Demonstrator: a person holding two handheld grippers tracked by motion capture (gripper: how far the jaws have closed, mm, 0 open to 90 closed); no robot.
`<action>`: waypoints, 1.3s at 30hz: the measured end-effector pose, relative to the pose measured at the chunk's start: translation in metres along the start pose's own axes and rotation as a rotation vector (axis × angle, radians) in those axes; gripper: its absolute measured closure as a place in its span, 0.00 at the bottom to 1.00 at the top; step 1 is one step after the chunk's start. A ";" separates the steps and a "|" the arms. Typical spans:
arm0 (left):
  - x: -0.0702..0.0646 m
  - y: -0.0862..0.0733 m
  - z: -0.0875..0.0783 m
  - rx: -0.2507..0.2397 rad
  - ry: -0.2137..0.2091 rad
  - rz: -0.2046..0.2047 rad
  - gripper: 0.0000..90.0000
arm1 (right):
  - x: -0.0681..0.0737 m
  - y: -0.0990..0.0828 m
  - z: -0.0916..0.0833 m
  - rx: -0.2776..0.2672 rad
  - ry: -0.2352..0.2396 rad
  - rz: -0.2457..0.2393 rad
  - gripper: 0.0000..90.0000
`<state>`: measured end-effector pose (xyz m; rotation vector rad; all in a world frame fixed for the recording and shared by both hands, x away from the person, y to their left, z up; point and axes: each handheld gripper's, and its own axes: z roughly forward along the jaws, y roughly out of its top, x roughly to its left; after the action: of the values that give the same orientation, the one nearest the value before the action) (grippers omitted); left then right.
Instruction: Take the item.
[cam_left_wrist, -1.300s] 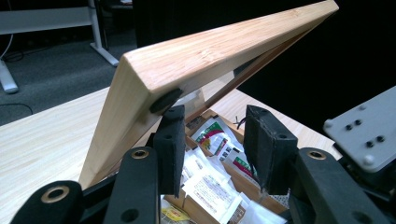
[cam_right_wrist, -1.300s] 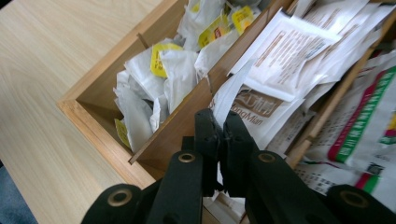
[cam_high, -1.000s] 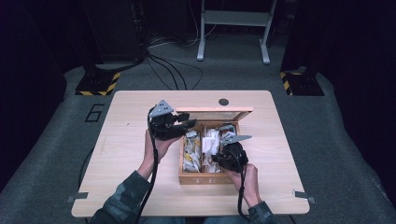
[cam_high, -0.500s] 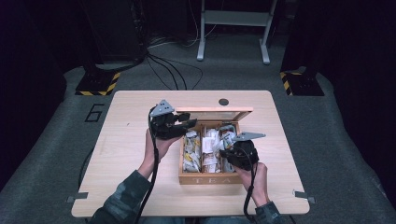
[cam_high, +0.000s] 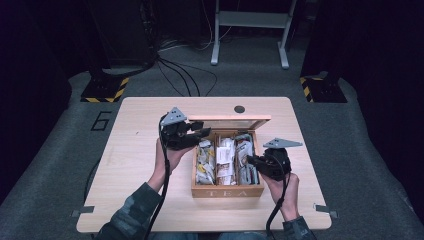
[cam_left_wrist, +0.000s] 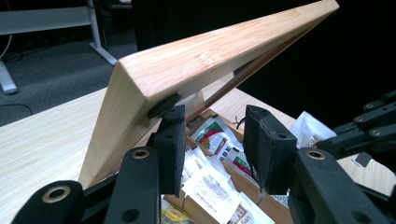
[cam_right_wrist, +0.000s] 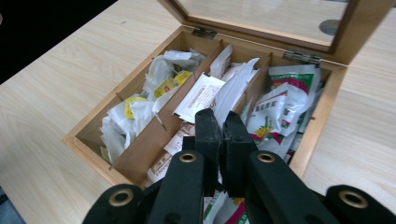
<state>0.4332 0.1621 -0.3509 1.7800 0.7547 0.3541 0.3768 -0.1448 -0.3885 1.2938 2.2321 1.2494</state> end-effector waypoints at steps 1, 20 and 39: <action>0.000 0.000 0.000 0.000 0.000 -0.001 0.65 | -0.001 0.000 -0.002 -0.005 -0.007 0.001 0.97; -0.001 0.000 -0.001 0.003 0.001 0.003 0.65 | -0.027 -0.003 -0.034 -0.086 -0.067 0.051 0.97; 0.000 0.000 -0.002 0.001 0.003 0.002 0.65 | -0.075 -0.027 -0.055 -0.120 -0.172 0.163 0.97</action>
<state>0.4317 0.1631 -0.3503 1.7812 0.7555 0.3581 0.3707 -0.2420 -0.3902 1.4993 1.9365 1.2534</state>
